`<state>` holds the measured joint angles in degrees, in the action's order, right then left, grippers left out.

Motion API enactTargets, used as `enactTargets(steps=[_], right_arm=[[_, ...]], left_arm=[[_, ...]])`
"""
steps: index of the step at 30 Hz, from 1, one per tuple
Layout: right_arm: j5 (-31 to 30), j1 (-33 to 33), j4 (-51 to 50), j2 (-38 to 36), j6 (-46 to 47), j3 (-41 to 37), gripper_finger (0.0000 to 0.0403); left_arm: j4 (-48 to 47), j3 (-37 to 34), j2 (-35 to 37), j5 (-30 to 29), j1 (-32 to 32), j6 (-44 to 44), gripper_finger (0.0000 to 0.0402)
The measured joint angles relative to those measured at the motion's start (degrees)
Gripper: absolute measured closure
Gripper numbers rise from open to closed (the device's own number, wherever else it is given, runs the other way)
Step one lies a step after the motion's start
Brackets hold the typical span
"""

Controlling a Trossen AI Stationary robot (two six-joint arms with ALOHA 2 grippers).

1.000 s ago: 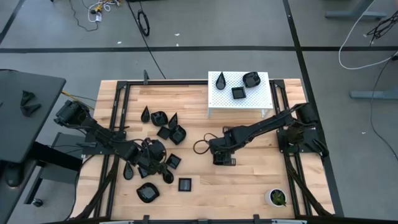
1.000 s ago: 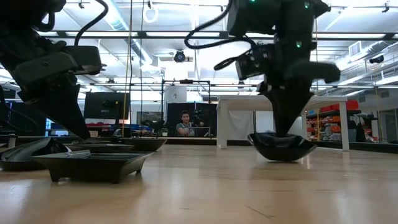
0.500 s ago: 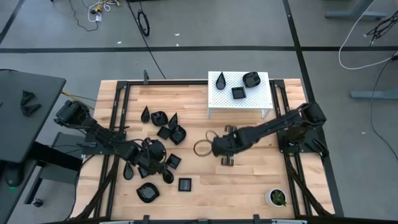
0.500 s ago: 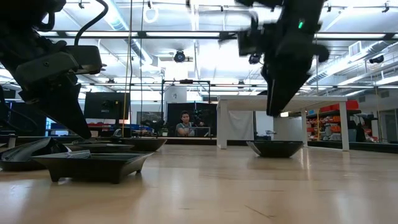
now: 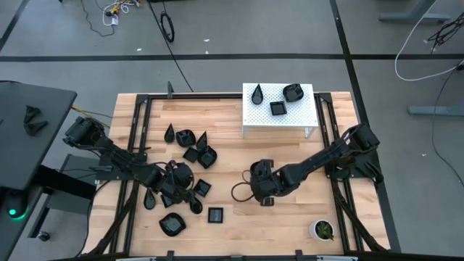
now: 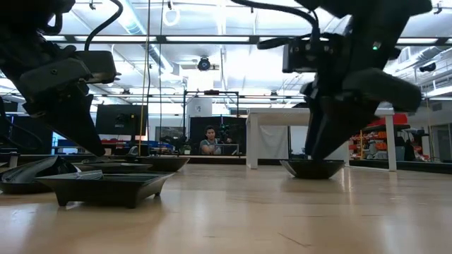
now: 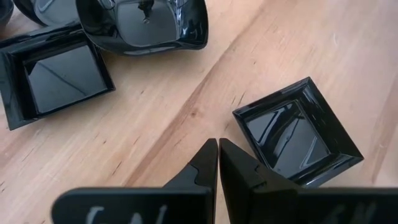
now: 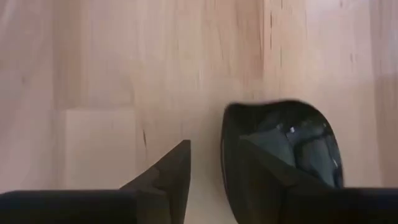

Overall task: Pick & Place Mini shaped plates
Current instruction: Stack the black leaf shaped plate on the black leaf shaped plate on the shelf

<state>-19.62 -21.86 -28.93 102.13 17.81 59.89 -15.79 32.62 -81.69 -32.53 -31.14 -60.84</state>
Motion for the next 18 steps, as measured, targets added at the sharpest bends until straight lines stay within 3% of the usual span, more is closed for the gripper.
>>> enactTargets(steps=[14, 18], right_arm=[[0.66, 1.44, 4.55, 0.02, -1.45, -3.65, 0.0388], [0.5, 1.08, 4.32, -0.73, -2.28, -3.66, 0.0397]], left_arm=[[0.17, 0.0, 0.0, -0.25, 0.0, 0.02, 0.0383], [0.15, 0.0, 0.0, -0.25, 0.0, 0.02, 0.0383]])
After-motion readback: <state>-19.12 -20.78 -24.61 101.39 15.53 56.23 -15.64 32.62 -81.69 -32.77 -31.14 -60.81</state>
